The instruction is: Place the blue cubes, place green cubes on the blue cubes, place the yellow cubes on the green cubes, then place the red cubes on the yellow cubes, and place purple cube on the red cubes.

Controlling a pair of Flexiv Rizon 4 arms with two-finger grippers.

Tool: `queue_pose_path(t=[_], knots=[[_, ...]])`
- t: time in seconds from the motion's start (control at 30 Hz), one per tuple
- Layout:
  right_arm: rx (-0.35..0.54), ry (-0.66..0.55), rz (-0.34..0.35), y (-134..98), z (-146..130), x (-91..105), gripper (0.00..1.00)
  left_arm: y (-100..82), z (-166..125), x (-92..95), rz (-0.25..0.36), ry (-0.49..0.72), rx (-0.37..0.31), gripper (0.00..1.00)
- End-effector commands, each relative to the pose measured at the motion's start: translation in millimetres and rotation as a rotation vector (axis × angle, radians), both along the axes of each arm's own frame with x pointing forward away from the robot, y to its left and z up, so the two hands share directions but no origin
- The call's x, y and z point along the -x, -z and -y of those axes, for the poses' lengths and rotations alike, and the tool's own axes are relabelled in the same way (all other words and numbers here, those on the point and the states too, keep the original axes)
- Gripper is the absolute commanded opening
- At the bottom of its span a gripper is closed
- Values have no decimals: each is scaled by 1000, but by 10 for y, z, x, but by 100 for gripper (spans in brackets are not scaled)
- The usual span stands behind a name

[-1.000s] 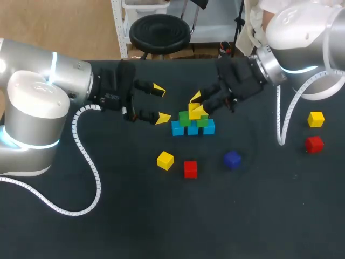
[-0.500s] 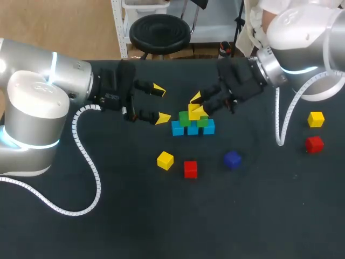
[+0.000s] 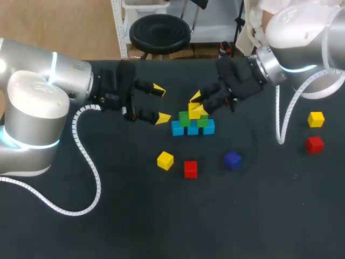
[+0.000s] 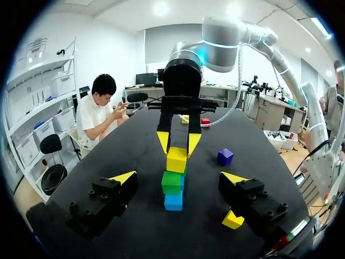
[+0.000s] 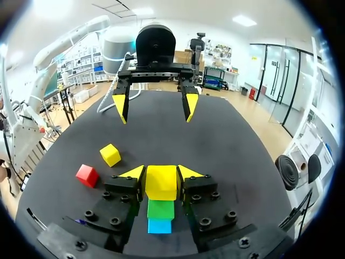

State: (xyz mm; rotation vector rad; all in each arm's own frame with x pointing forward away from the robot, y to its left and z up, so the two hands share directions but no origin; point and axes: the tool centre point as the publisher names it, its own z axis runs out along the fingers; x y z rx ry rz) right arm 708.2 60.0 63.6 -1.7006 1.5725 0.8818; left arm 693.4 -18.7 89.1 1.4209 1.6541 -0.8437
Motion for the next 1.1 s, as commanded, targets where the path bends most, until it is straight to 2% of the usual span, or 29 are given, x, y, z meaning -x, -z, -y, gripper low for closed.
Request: queue_pose_path(t=[0.03,0.2,0.23,0.27,0.3,0.33,0.37,0.4,0.7,1.1], knots=[[1,-3,-5,8,-5,-24,0,9,-10,7,4,0,4,100],[4,-4,-8,8,-5,-26,0,9,-10,7,4,0,4,100],[5,-4,-8,7,-6,-26,5,9,-10,7,4,0,4,100],[5,-3,-9,7,-8,-25,19,9,-10,7,4,0,4,100],[5,-2,-10,6,-9,-25,38,9,-10,7,4,0,4,100],[5,-1,-9,1,-11,-21,60,9,-10,7,4,0,4,100],[5,1,-9,-5,-9,-17,88,9,-10,7,4,0,4,100],[4,4,-8,-9,-3,-14,100,9,-10,7,4,0,4,100],[-15,24,16,-73,74,29,100,9,-10,7,4,0,4,100],[-51,17,67,-231,523,216,100,9,-10,7,4,0,4,100]])
